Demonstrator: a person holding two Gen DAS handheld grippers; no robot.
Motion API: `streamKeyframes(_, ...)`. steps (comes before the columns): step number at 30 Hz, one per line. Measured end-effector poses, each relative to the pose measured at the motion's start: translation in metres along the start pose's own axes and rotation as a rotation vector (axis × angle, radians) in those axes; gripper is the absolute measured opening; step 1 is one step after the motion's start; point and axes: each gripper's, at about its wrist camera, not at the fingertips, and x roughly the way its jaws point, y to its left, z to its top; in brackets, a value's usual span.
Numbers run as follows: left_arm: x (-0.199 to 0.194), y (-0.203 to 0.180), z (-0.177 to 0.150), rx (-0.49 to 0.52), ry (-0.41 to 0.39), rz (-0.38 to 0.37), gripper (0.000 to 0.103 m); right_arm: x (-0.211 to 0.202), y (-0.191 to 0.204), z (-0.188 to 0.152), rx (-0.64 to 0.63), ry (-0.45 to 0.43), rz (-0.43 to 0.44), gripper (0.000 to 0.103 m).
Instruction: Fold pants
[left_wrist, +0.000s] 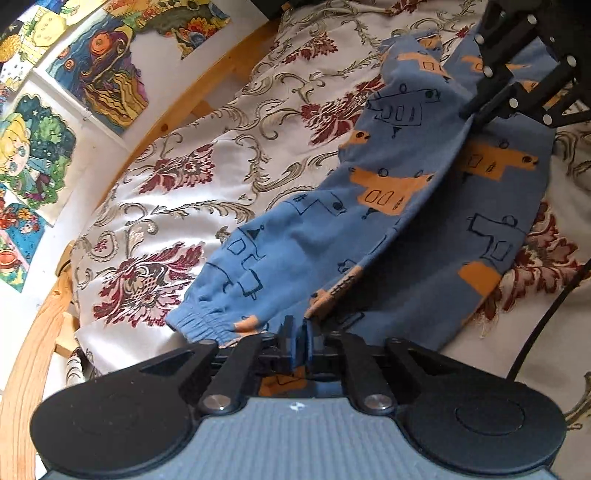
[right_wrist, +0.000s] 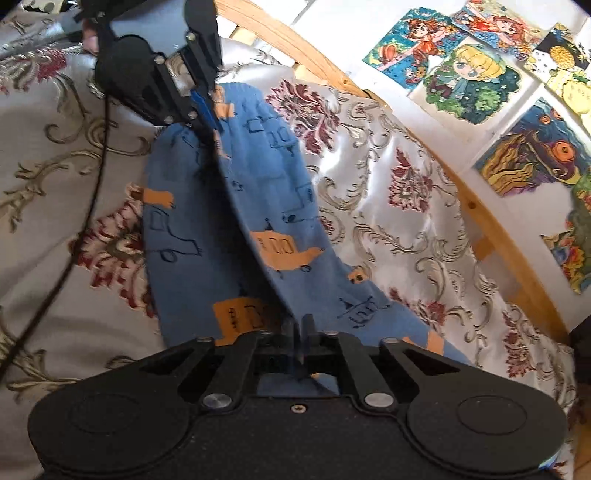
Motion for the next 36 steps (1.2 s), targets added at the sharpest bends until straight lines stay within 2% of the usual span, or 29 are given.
streamKeyframes(2, 0.000, 0.000, 0.002, 0.000, 0.001, 0.010, 0.012, 0.002, -0.002, -0.003, 0.002, 0.004, -0.004, 0.021)
streamKeyframes(5, 0.001, 0.000, 0.004, 0.019, 0.008, 0.025, 0.018, 0.004, 0.003, -0.008, -0.041, 0.007, -0.027, 0.021)
streamKeyframes(8, 0.002, -0.002, 0.005, 0.034, 0.014, 0.040, 0.018, 0.004, 0.007, -0.010, -0.058, -0.001, -0.039, 0.020)
streamKeyframes(10, 0.003, -0.002, 0.006, 0.035, 0.024, 0.038, 0.013, 0.004, 0.006, -0.010, -0.052, -0.005, -0.033, 0.006)
streamKeyframes(11, 0.003, -0.002, 0.007, 0.038, 0.024, 0.035, 0.007, 0.003, 0.006, -0.009, -0.048, -0.008, -0.030, 0.000)
streamKeyframes(12, 0.003, -0.002, 0.007, 0.043, 0.024, 0.036, 0.003, 0.002, 0.006, -0.008, -0.045, -0.009, -0.028, 0.000)
streamKeyframes(15, -0.001, -0.005, 0.008, 0.082, 0.014, 0.056, 0.001, -0.007, 0.005, -0.004, -0.039, -0.012, -0.023, 0.000)
streamKeyframes(19, -0.014, -0.010, 0.008, 0.206, -0.023, 0.091, 0.001, -0.021, 0.007, 0.001, -0.037, -0.005, -0.010, 0.000)
streamKeyframes(26, -0.023, -0.013, -0.002, 0.311, -0.035, 0.064, 0.001, -0.038, 0.022, 0.010, -0.039, 0.022, 0.045, 0.000)
streamKeyframes(36, -0.027, -0.031, -0.020, 0.362, -0.016, 0.026, 0.001, -0.035, 0.038, 0.006, -0.069, 0.066, 0.080, 0.000)
